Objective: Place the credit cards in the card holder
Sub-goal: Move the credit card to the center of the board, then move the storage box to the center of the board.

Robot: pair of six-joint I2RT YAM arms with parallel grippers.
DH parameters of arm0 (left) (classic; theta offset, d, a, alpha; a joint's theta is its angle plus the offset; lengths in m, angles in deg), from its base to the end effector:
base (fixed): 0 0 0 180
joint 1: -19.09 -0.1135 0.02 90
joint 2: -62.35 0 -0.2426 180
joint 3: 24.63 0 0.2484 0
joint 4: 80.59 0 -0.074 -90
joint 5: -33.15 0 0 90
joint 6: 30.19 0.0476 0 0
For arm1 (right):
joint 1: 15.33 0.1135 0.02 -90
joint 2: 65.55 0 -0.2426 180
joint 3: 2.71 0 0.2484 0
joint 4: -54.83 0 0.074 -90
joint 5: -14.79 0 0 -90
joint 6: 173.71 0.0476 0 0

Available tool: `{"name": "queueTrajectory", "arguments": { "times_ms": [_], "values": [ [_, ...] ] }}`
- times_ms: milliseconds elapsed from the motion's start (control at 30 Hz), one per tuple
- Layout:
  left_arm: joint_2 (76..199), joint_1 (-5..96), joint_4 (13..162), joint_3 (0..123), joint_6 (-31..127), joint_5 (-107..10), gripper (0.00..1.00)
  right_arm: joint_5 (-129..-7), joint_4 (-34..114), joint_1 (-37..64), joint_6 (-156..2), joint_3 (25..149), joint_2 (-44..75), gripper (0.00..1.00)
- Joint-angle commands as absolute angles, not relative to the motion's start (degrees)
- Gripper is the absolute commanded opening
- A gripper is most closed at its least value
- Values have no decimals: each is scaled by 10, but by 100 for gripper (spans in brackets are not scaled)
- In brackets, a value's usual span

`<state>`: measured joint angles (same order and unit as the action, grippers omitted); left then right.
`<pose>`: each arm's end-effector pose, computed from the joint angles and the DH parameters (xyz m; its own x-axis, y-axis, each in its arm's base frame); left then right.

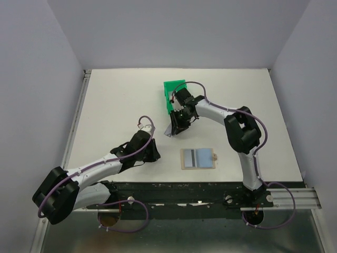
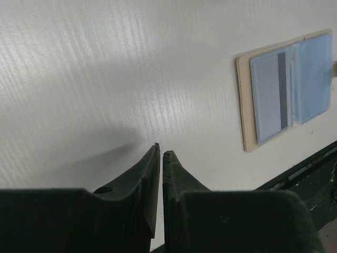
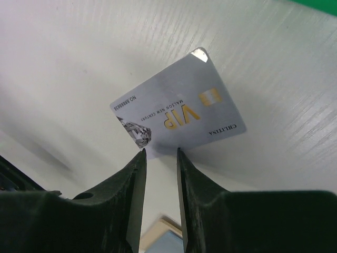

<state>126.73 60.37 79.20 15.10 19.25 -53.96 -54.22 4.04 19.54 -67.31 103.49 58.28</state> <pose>0.1690 -0.1516 0.1429 -0.8486 -0.1192 -0.5154 0.1763 0.8549 -0.4879 0.3474 0.2629 0.1297 -0.9131 -0.3150 -0.2588 -0.4003 0.8127 0.4234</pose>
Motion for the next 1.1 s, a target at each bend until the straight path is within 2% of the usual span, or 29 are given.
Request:
{"name": "queueTrajectory", "arguments": {
  "times_ms": [0, 233, 767, 1067],
  "values": [
    [1240, 595, 779, 140, 191, -562, 22, -565, 55, 198, -696, 1006, 552, 37],
    [1209, 578, 774, 131, 194, -564, 22, -598, 82, 198, -725, 1017, 518, 38],
    [1178, 557, 762, 116, 198, -561, 22, -648, 36, 194, -691, 1129, 615, 39],
    [1182, 553, 769, 112, 202, -555, 22, -712, -22, 180, -679, 1187, 644, 46]
  ]
}}
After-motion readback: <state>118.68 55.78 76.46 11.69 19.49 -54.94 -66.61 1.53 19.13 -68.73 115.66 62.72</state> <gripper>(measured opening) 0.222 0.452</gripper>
